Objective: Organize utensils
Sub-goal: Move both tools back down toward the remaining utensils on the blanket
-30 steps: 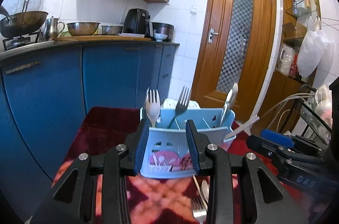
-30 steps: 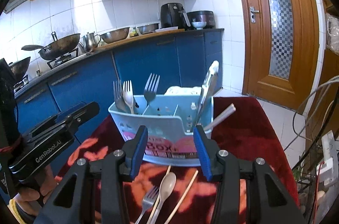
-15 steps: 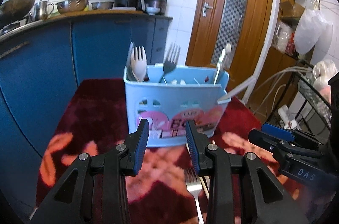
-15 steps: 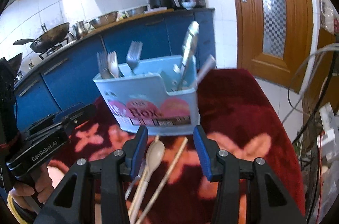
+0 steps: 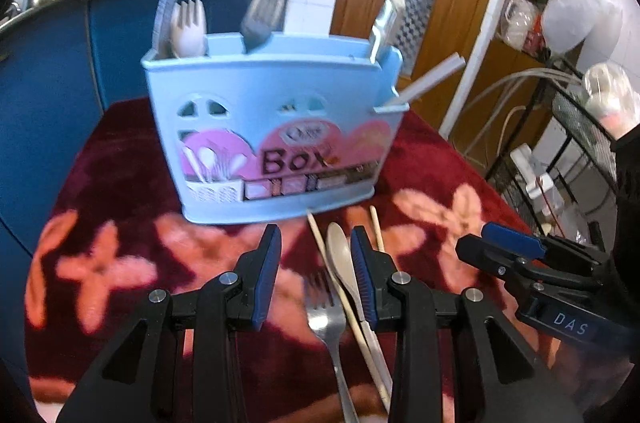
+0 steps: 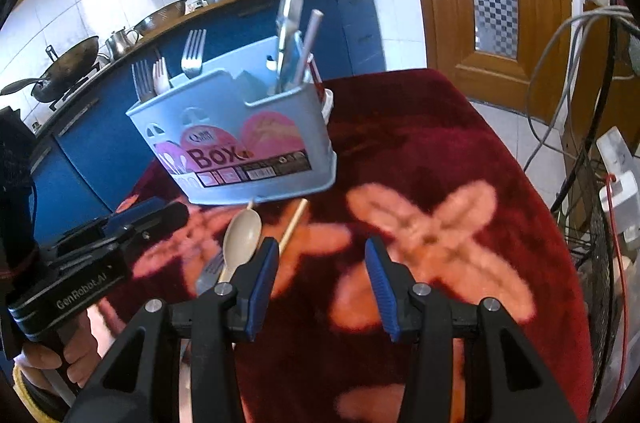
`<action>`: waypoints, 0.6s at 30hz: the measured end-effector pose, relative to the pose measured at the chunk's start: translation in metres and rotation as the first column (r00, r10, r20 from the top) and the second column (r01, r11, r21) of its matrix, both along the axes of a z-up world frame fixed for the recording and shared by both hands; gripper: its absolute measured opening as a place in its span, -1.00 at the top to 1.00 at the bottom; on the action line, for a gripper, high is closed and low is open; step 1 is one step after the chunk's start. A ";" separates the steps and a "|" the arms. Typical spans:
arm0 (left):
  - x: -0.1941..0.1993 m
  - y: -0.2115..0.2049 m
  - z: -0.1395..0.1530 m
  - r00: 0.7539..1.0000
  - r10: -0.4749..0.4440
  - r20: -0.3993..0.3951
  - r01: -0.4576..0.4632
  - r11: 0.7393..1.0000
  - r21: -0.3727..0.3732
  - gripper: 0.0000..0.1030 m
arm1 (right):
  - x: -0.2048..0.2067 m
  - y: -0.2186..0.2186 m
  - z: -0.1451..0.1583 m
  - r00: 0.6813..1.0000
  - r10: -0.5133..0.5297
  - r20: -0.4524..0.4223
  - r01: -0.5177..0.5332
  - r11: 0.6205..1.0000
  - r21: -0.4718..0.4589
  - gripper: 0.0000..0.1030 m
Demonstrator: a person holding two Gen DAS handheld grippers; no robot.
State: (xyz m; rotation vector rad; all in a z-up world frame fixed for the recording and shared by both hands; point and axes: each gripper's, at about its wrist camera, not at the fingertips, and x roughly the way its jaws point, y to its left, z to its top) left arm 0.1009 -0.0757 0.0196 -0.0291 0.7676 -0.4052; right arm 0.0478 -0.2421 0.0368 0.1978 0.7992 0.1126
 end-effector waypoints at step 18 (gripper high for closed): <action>0.021 -0.039 -0.042 0.992 -0.061 -0.110 0.066 0.997 0.047 0.94 | -0.002 -0.022 -0.023 0.999 -0.023 -0.042 0.026 0.998 0.060 0.06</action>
